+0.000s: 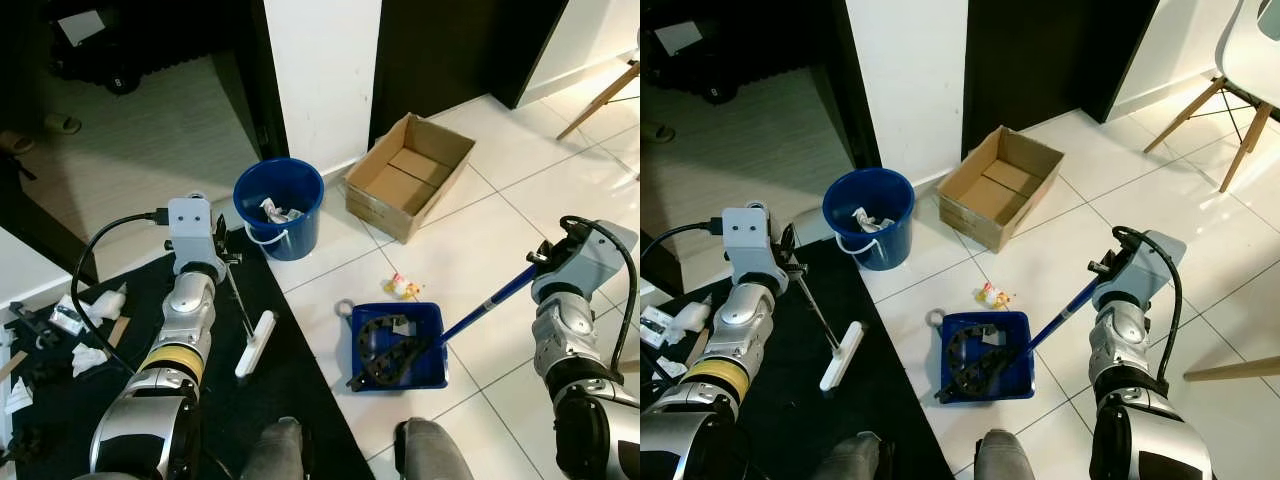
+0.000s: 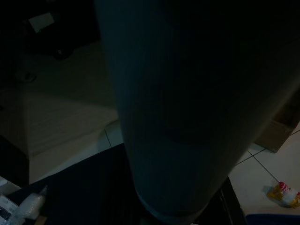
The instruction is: Sweep floor
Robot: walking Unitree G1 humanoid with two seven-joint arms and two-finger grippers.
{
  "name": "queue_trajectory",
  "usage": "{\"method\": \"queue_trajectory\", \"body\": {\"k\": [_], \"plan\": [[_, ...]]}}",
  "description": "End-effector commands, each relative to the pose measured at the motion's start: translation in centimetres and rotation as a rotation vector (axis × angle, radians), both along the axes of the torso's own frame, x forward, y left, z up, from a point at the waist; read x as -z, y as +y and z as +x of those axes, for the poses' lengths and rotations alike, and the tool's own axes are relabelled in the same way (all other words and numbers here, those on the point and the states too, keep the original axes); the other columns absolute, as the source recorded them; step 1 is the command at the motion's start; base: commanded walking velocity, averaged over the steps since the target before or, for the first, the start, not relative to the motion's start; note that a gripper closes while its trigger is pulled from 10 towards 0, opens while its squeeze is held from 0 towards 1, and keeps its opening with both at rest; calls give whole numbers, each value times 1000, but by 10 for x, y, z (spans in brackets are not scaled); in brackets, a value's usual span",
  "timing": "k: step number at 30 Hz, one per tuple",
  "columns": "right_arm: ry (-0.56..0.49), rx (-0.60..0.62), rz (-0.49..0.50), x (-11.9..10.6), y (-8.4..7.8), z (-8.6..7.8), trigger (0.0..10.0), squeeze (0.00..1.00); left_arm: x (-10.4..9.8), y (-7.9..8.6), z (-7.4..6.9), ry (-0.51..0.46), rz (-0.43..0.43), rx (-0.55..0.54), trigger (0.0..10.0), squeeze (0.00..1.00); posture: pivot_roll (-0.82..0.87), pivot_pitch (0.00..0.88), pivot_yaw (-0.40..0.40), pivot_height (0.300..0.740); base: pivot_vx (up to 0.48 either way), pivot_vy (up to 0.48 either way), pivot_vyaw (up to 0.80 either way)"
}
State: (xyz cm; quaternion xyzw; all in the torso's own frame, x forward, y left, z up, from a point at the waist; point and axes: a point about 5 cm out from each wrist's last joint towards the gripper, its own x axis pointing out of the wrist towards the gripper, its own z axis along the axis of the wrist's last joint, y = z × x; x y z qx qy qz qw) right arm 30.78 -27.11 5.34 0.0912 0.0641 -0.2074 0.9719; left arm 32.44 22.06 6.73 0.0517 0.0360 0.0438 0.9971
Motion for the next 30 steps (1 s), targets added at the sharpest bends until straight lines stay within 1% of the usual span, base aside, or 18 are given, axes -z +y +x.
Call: {"method": "queue_trajectory", "body": {"k": [1, 4, 6, 7, 10, 11, 13, 14, 16, 18, 19, 20, 22, 23, 26, 30], "plan": [[-64, 6, -1, -15, -4, 8, 10000, 0, -7, 5, 2, -27, 18, -3, 10000, 0, 21, 18, 20, 740, 0, 0, 0], [-64, 22, -18, -20, -13, 8, 10000, 0, -10, 8, 2, -37, 24, -4, 10000, 0, 24, 38, 24, 740, 0, 0, 0], [-62, 23, -25, -21, -14, 9, 10000, 0, -11, 8, 2, -39, 26, -5, 10000, 0, 26, 42, 25, 740, 0, 0, 0], [-60, 43, -37, -25, -20, 9, 10000, 0, -13, 10, 3, -43, 32, -1, 10000, 0, 36, 75, 34, 740, 0, 0, 0], [-63, 57, -45, -28, -24, 10, 10000, 0, -15, 11, 4, -45, 39, 5, 10000, 0, 36, 75, 34, 740, 0, 0, 0], [-67, 61, -50, -31, -27, 11, 10000, 0, -17, 12, 5, -47, 42, 9, 10000, 0, 39, 94, 38, 740, 0, 0, 0], [-74, 74, -61, -37, -34, 12, 10000, 0, -22, 13, 8, -54, 42, 10, 10000, 0, 42, 110, 42, 740, 0, 0, 0], [-74, 74, -61, -37, -34, 12, 10000, 0, -22, 13, 8, -54, 42, 10, 10000, 0, 42, 110, 42, 740, 0, 0, 0], [-77, 85, -68, -41, -40, 12, 10000, 0, -26, 14, 11, -62, 40, 11, 10000, 0, 45, 128, 45, 740, 0, 0, 0], [-59, 95, -75, -41, -46, 9, 10000, 0, -33, 10, 17, -72, 39, 31, 10000, 0, 53, 148, 52, 740, 0, 0, 0], [-59, 95, -75, -41, -46, 9, 10000, 0, -33, 10, 17, -72, 39, 31, 10000, 0, 53, 148, 52, 740, 0, 0, 0], [-36, 102, -77, -38, -47, 7, 10000, 0, -35, 8, 19, -76, 38, 40, 10000, 0, 59, 166, 58, 740, 0, 0, 0], [-36, 102, -77, -38, -47, 7, 10000, 0, -35, 8, 19, -76, 38, 40, 10000, 0, 59, 166, 58, 740, 0, 0, 0], [-15, 109, -75, -34, -49, 5, 10000, 0, -38, 7, 21, -80, 39, 52, 10000, 0, 70, 183, 63, 740, 0, 0, 0], [-7, 113, -72, -32, -49, 3, 10000, 0, -41, 7, 22, -83, 43, 61, 10000, 0, 75, 195, 66, 740, 0, 0, 0], [11, 114, -73, -27, -48, 0, 10000, 0, -47, 9, 23, -90, 58, 80, 10000, 0, 102, 239, 73, 740, 0, 0, 0]]}}
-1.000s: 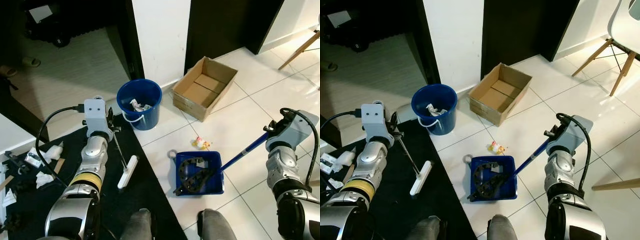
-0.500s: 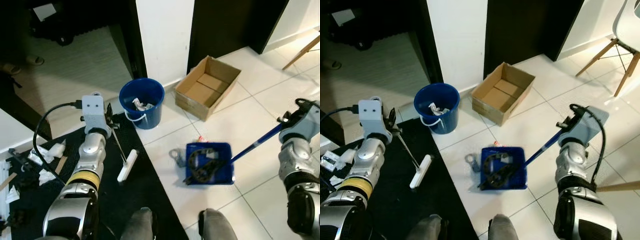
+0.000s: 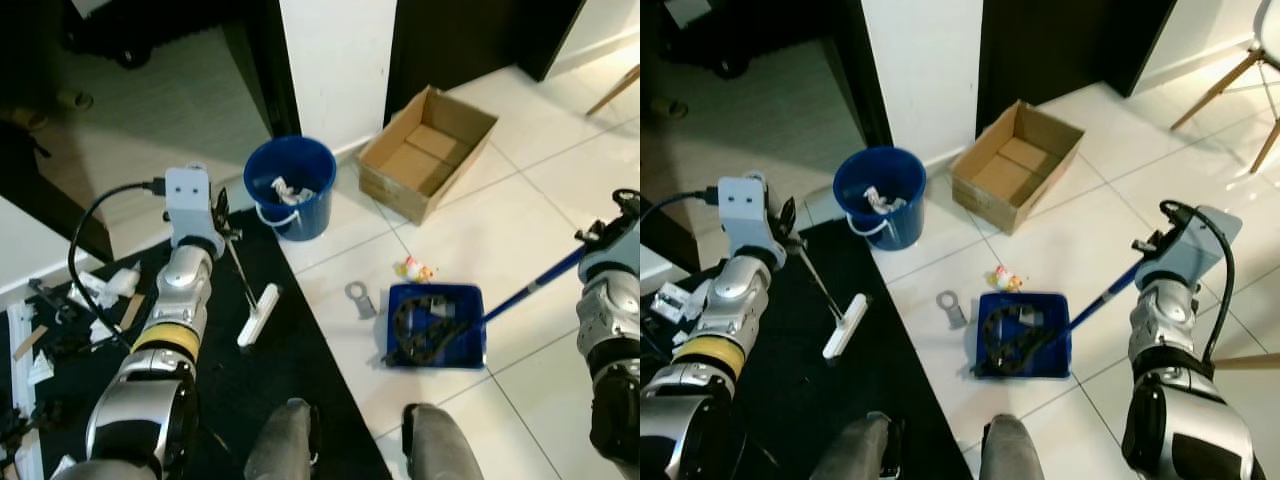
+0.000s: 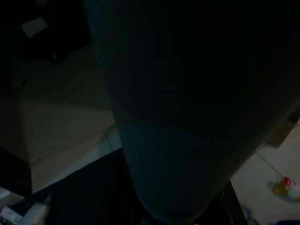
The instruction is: Sweep floor
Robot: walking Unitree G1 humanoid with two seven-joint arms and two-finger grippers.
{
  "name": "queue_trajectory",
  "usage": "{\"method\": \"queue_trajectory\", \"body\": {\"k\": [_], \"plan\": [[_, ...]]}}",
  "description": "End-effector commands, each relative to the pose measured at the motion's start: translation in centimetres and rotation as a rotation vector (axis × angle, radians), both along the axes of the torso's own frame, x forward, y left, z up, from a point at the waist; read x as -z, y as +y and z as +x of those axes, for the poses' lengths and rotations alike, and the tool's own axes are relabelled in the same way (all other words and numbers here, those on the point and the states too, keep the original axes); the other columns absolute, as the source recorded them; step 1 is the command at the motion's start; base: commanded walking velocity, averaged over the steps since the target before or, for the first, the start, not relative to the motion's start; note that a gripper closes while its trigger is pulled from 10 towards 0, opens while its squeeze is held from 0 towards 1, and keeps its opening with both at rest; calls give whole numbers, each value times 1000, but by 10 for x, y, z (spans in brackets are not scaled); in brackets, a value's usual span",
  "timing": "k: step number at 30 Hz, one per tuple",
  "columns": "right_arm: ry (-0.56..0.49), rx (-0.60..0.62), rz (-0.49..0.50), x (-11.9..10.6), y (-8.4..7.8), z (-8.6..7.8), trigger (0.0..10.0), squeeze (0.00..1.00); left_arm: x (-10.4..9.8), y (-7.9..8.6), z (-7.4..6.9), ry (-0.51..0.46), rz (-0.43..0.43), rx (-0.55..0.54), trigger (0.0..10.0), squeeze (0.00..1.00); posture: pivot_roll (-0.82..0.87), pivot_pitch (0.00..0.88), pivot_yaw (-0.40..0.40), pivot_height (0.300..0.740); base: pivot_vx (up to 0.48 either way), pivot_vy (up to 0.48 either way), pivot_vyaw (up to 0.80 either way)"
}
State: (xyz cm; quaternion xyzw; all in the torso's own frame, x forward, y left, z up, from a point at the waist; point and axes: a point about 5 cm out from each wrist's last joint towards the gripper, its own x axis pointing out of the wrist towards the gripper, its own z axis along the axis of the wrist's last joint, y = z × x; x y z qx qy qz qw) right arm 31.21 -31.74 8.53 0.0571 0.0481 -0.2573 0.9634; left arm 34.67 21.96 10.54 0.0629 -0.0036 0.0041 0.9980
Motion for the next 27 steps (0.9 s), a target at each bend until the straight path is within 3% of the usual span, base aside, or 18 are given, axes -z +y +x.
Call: {"method": "queue_trajectory", "body": {"k": [1, 11, 20, 27], "plan": [[17, 15, 6, 5, -2, -4, 10000, 0, -9, 10, 1, -18, 34, -6, 10000, 0, 102, 239, 73, 740, 0, 0, 0], [-6, 29, -5, 2, -3, -4, 10000, 0, -17, 15, 0, -38, 55, 27, 10000, 0, 160, 295, 90, 740, 0, 0, 0], [-94, 28, 27, -10, 1, 5, 10000, 0, -21, 19, -3, -43, 64, 31, 10000, 0, 183, 297, 88, 740, 0, 0, 0], [-82, 14, 12, -9, 5, 6, 10000, 0, -22, 20, -3, -40, 67, 29, 10000, 0, 186, 292, 86, 740, 0, 0, 0]]}}
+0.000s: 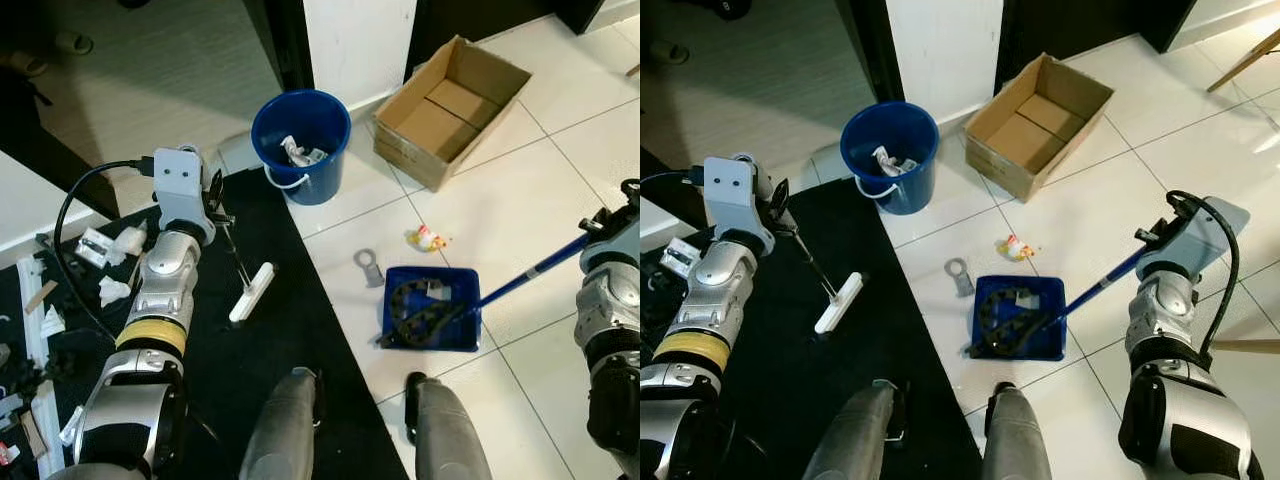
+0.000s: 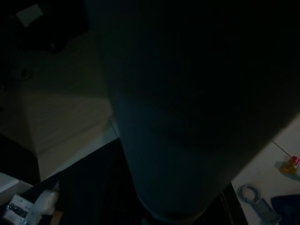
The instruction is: Sweep floor
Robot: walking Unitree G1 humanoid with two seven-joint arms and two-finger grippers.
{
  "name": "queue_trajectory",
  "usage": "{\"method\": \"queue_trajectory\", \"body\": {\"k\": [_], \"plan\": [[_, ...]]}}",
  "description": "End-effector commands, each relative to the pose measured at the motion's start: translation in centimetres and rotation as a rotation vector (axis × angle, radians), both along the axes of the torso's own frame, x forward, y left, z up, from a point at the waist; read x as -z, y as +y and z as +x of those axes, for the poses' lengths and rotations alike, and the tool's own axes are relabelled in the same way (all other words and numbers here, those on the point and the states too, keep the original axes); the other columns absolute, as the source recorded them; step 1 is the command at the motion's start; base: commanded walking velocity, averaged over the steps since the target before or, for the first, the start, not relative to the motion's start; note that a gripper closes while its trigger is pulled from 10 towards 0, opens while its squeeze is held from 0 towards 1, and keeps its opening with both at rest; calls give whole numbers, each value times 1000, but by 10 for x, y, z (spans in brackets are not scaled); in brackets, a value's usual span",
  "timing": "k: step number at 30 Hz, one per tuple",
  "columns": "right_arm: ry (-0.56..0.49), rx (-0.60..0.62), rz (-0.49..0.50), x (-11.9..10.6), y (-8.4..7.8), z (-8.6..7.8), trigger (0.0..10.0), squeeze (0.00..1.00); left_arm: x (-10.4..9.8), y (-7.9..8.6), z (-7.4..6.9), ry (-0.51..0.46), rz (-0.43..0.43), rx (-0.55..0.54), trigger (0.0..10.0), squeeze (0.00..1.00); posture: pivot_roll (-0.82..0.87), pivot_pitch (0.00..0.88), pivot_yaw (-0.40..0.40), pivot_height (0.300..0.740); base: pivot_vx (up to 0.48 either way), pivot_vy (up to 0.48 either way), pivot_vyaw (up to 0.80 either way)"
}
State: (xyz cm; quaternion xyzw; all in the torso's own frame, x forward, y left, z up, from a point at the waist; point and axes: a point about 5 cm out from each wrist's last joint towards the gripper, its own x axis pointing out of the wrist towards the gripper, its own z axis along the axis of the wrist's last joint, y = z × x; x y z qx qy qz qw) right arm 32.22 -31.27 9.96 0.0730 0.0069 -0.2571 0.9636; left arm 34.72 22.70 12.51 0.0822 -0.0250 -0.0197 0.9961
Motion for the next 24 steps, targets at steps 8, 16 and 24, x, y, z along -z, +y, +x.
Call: {"method": "queue_trajectory", "body": {"k": [8, 16, 24], "plan": [[68, 6, -1, 19, 3, -10, 10000, 0, -1, 11, -4, 4, 30, -18, 10000, 0, 177, 284, 84, 740, 0, 0, 0], [123, 21, 23, 39, 7, -23, 10000, 745, 4, 3, -5, 13, 18, -12, 10000, 0, 175, 280, 86, 740, 0, 0, 0], [119, 31, 16, 39, 7, -23, 10000, 620, 3, -1, -2, 9, 5, -9, 10000, 0, 160, 259, 87, 740, 0, 0, 0]]}}
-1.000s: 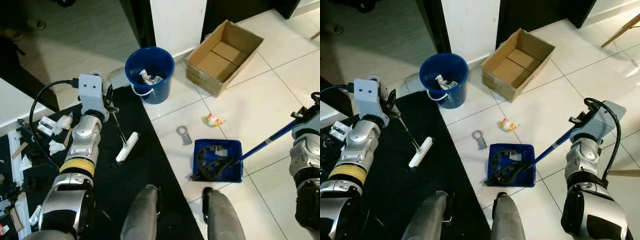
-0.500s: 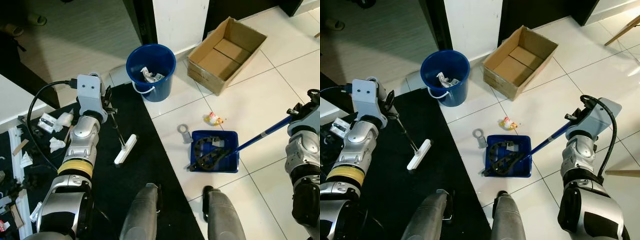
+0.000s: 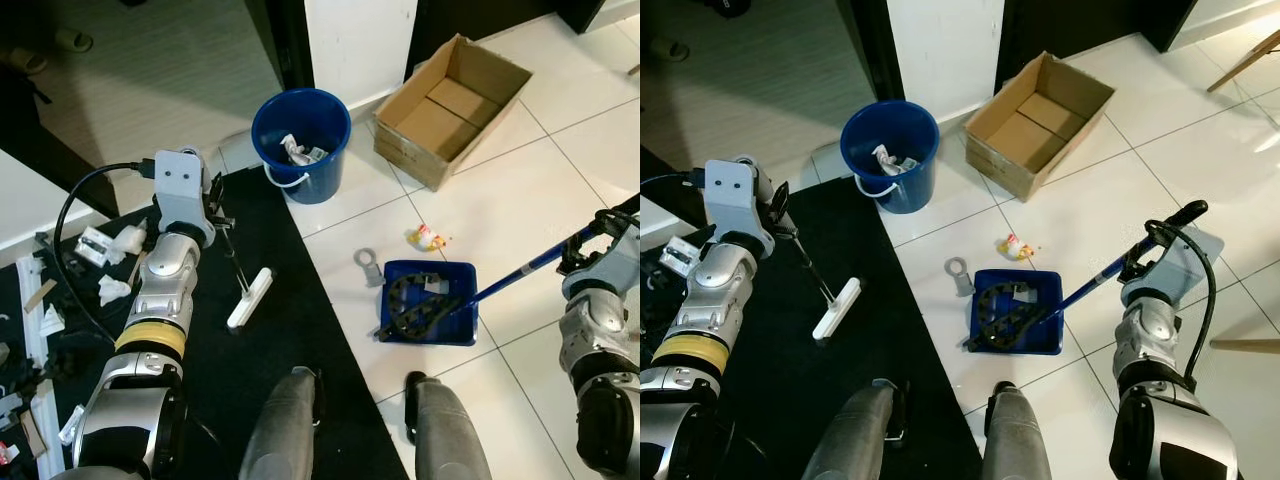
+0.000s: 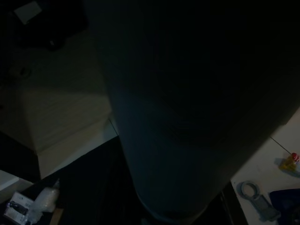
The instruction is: Sweep floor
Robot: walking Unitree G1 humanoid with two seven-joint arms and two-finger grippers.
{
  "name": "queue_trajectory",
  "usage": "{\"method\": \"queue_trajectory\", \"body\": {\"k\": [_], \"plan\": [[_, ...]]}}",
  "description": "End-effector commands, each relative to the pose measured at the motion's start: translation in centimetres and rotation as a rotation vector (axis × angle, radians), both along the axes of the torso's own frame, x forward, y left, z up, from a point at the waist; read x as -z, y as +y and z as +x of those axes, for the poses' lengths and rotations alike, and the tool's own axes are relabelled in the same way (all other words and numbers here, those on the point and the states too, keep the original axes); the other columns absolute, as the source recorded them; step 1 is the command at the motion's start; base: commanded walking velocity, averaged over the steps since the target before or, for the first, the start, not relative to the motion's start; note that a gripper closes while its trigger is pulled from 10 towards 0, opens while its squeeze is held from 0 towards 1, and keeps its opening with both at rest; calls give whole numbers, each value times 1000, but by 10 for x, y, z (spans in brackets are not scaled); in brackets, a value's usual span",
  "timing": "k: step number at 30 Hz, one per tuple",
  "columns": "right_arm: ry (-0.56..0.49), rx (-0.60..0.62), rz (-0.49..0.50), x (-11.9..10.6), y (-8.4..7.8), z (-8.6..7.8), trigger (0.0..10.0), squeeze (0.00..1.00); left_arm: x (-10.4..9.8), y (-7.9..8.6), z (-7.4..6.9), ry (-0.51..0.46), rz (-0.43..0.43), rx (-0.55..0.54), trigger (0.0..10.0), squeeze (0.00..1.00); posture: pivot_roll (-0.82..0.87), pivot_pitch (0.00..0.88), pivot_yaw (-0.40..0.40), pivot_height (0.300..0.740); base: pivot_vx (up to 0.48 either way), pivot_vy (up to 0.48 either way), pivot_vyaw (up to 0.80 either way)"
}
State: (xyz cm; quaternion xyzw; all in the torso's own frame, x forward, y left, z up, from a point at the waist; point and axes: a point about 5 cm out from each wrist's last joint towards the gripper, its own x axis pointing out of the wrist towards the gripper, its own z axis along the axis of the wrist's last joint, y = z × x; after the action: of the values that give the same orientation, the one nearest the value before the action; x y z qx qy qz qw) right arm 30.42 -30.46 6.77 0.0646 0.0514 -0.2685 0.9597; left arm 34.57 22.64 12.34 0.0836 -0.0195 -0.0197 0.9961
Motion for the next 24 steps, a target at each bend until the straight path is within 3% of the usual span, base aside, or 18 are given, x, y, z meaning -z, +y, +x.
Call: {"method": "queue_trajectory", "body": {"k": [1, 2, 14, 18, 24], "plan": [[24, 14, 7, 6, -1, -5, 10000, 620, 0, -1, 0, -4, 0, -9, 10000, 0, 160, 259, 87, 740, 0, 0, 0], [16, 13, 7, 5, -1, -4, 10000, 0, 0, -1, 1, -6, -2, -12, 10000, 0, 155, 252, 85, 740, 0, 0, 0], [-118, 35, 72, -5, 12, 3, 10000, 0, 3, 1, -2, -18, -25, -40, 10000, 0, 72, 142, 72, 740, 0, 0, 0], [-134, -33, 70, 13, 38, -11, 10000, 0, 31, 2, -21, 45, -24, -45, 10000, 0, 37, 77, 56, 740, 0, 0, 0], [-67, -106, 63, 44, 62, -45, 10000, 0, 80, 8, -57, 192, -8, -72, 10000, 0, 2, 27, 49, 740, 0, 0, 0]]}}
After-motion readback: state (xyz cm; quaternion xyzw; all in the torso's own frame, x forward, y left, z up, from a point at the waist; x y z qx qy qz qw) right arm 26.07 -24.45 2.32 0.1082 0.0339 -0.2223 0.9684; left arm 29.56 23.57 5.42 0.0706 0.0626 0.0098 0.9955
